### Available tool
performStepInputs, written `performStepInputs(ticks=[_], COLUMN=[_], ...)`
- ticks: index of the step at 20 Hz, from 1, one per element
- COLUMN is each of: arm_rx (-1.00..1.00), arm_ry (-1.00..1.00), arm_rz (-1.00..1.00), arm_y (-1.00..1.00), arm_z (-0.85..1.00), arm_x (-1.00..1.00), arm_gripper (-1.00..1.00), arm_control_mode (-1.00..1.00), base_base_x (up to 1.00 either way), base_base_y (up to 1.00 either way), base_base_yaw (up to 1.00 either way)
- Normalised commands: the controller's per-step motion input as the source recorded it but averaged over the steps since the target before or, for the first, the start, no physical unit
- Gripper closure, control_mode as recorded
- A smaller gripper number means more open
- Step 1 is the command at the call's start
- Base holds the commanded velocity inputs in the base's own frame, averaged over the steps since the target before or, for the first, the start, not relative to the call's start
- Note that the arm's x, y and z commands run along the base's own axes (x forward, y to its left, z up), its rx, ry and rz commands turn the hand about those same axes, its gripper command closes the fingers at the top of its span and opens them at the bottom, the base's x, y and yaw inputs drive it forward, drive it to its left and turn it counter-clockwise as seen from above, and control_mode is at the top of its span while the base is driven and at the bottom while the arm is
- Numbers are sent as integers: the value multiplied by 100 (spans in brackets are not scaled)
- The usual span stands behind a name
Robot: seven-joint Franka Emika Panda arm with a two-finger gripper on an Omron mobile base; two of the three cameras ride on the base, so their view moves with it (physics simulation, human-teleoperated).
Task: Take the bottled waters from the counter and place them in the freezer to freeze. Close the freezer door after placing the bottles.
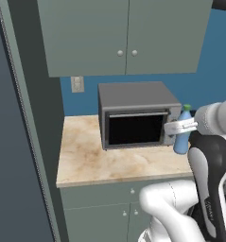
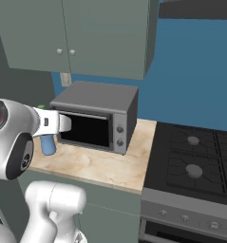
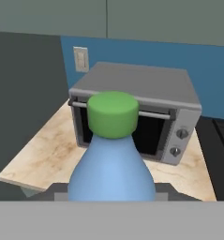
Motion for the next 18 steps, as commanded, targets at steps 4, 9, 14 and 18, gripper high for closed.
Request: performStepInputs(ticks=[4, 9, 14, 18], arm_rx=[0, 0, 0, 0], arm_ry=[-2, 0, 0, 0], arm_rz=[0, 1, 0, 0], arm_y=[4, 3, 0, 0], arm_z=[0, -1, 0, 0], arm_x=[0, -8, 0, 0], arm_gripper=[100, 100, 100, 100], arm_control_mode=[-100, -100, 100, 100], base_base_x=[0, 0, -68, -79], base_base_y=[0, 0, 21, 26], base_base_yaw=[0, 0, 1, 0])
